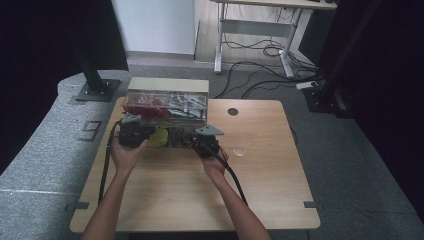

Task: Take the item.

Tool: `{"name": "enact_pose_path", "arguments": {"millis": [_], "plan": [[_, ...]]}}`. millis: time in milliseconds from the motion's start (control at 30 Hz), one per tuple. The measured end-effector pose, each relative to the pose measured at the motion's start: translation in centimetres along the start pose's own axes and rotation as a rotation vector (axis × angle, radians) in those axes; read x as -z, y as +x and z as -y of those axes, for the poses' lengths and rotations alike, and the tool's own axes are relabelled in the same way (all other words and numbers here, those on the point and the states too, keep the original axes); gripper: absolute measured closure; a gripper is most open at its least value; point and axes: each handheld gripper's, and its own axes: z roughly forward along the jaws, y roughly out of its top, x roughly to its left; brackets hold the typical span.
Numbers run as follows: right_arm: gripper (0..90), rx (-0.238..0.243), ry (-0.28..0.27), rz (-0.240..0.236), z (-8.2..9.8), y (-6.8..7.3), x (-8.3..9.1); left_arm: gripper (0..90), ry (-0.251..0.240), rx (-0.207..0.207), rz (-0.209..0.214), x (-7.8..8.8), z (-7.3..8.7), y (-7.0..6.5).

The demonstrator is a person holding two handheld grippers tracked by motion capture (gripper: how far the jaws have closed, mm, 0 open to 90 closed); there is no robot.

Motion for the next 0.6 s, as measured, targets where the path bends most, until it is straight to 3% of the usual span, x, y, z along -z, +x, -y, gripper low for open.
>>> {"name": "enact_pose_path", "arguments": {"millis": [600], "plan": [[88.8,-0.008,-0.077,-0.026,-0.4,-0.6,3.5,90.0,0.003,0.006,-0.002,-0.1,-0.2,-0.2]]}}
